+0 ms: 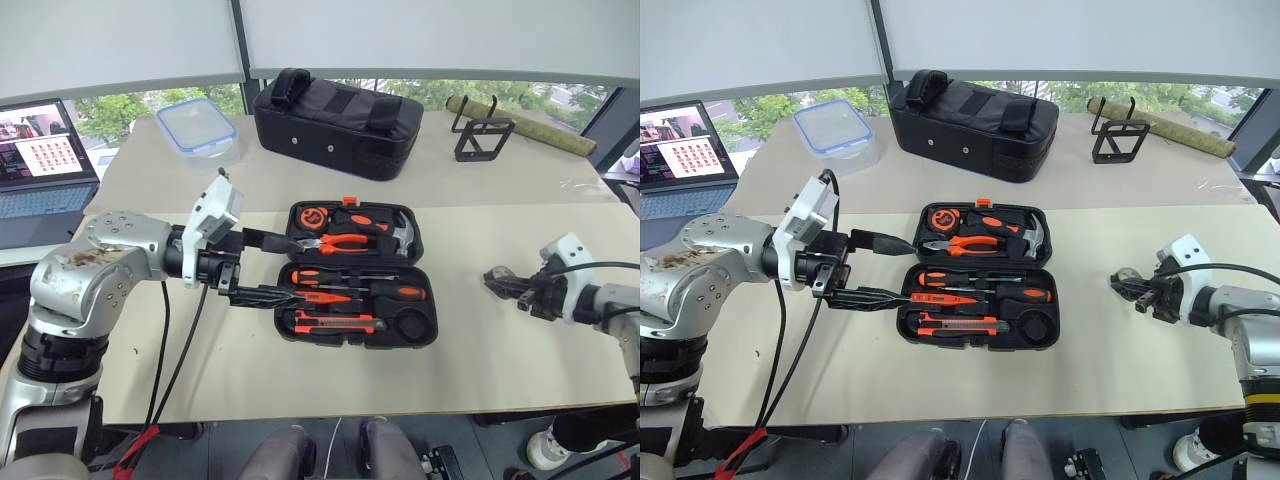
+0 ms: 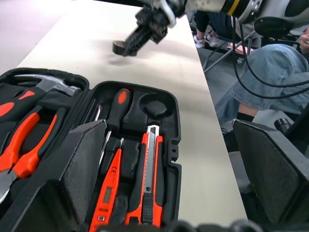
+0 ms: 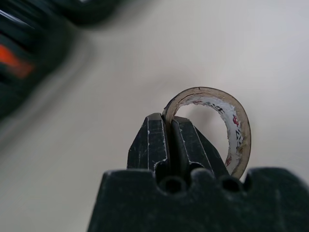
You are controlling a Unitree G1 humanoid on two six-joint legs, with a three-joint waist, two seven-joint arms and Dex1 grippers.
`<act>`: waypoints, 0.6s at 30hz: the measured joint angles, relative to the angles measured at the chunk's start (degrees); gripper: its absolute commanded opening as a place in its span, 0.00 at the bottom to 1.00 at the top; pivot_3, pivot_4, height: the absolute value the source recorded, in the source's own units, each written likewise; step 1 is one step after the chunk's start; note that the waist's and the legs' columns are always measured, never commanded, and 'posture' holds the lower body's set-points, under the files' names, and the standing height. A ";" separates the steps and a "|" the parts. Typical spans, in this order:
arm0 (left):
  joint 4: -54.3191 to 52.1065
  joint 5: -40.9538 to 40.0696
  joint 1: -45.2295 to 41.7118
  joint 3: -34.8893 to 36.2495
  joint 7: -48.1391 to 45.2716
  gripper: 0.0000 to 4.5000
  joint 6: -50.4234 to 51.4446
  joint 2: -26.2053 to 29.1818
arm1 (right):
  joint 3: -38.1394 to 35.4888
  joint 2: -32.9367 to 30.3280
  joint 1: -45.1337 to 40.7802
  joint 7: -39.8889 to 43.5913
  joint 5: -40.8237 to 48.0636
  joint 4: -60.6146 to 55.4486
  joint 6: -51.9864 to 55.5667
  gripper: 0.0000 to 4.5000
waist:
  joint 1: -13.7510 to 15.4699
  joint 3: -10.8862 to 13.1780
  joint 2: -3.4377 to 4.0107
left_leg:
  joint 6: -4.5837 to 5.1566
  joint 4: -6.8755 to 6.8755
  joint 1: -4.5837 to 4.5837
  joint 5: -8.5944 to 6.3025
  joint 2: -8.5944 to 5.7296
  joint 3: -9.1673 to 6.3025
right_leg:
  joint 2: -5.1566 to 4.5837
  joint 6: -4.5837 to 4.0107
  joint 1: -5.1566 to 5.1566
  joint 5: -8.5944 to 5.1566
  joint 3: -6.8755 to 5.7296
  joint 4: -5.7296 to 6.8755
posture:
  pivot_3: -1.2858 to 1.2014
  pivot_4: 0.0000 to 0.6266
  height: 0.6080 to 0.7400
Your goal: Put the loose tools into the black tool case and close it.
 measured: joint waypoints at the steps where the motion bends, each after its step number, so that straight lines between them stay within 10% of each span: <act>1: -0.01 0.65 0.15 -0.72 -0.23 1.00 -0.29 0.50 | -0.11 0.16 0.04 0.16 2.81 -4.90 2.73 0.01 | -0.03 0.00 0.00 | -0.03 -0.03 0.00 -0.02 0.02 0.00 | 0.01 -0.01 -0.02 0.00 0.01 -0.01 | 0.52 0.24 0.83; 8: 0.16 4.91 3.33 -4.19 -2.35 1.00 -5.54 2.37 | 7.39 1.48 2.84 -1.84 9.99 -31.56 9.70 0.01 | 0.98 0.04 -0.06 | -0.28 0.01 -0.04 -0.20 -0.07 -0.09 | 0.02 -0.01 0.04 -0.01 -0.09 -0.12 | 0.52 0.24 0.83; 18: 1.49 6.15 3.29 -4.58 -2.99 1.00 -6.87 2.85 | 17.94 -3.37 8.84 -2.48 -5.21 -32.95 -0.77 0.01 | 1.49 0.04 -0.07 | -0.29 0.03 -0.04 -0.20 -0.06 -0.03 | -0.01 0.01 0.00 0.01 -0.13 -0.08 | 0.52 0.24 0.83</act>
